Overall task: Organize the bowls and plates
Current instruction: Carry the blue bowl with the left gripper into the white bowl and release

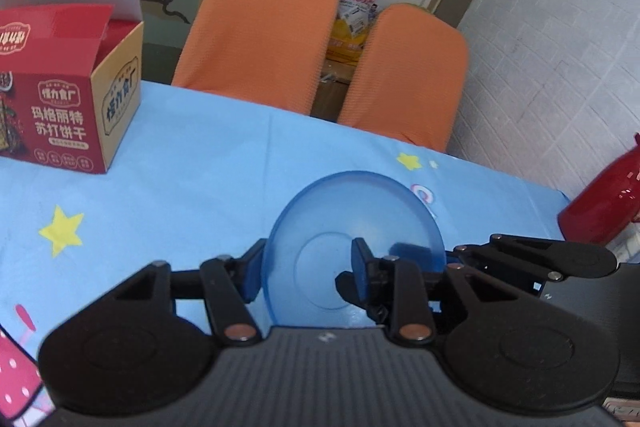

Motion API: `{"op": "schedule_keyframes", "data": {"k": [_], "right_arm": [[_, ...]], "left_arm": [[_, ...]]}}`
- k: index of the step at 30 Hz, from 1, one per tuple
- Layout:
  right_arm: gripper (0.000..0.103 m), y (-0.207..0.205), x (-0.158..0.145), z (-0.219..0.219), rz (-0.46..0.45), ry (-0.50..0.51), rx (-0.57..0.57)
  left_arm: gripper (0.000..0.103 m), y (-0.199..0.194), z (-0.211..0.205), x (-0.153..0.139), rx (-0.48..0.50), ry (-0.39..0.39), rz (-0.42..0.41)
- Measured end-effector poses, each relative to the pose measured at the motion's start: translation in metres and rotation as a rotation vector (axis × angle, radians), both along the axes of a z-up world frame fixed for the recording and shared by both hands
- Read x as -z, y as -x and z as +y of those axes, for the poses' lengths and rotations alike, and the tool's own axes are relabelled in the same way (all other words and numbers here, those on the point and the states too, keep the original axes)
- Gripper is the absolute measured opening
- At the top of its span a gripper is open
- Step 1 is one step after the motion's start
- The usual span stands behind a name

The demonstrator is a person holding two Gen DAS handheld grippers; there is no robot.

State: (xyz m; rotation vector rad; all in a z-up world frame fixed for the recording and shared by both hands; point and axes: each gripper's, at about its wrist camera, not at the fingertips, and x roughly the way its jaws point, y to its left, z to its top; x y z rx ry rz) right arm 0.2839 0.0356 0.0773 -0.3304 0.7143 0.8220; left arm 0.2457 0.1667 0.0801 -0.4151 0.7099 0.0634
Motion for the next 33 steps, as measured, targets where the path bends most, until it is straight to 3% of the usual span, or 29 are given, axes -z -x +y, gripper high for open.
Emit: {"op": "schedule_keyframes", "data": {"k": [6,12,20,22,26,31,33], "right_arm": [[0.075,0.056,-0.013,-0.067,-0.060,0.019,0.083],[0.078,0.099,0.003,-0.127,-0.054,0.041,0.165],[0.078,0.121,0.030,-0.150,-0.023,0.021,0.183],[0.078,0.121,0.031,-0.150,-0.035,0.014,0.182],[0.082,0.127,0.031,-0.162,-0.097,0.001,0.201],[0.103,0.139,0.027,-0.191,-0.142,-0.088,0.274],[0.103,0.145,0.028,-0.198,-0.156,-0.124,0.297]], "left_arm": [[0.029,0.048,-0.071,-0.010,0.101,0.023,-0.039],[0.030,0.082,-0.138,0.010,0.219,0.040,-0.011],[0.030,0.092,-0.169,0.032,0.256,0.018,0.038],[0.034,0.089,-0.169,0.033,0.255,0.007,0.034],[0.072,0.091,-0.165,0.028,0.246,-0.009,0.019],[0.075,0.104,-0.159,0.015,0.248,-0.060,-0.045],[0.075,0.110,-0.156,0.013,0.240,-0.059,-0.067]]}}
